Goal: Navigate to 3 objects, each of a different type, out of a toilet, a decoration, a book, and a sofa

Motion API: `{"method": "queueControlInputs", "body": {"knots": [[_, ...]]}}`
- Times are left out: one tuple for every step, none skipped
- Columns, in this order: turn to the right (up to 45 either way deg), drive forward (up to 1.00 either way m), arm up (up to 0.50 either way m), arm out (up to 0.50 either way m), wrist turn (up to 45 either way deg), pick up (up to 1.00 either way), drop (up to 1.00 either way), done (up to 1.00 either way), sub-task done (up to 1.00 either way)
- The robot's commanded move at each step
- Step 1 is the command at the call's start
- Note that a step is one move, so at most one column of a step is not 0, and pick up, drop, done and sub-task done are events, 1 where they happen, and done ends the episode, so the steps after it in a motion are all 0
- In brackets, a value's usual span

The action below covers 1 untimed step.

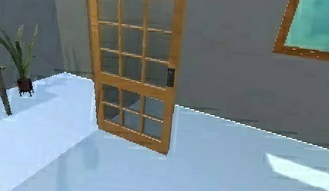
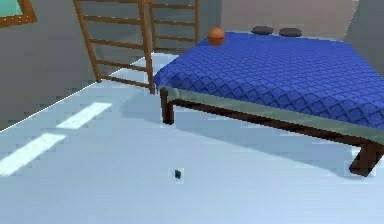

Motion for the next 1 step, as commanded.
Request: {"method": "queueControlInputs", "body": {"knots": [[-18.0,0.00,0.00,0.00,0.0,0.00,0.00,0.00,0.00]]}}
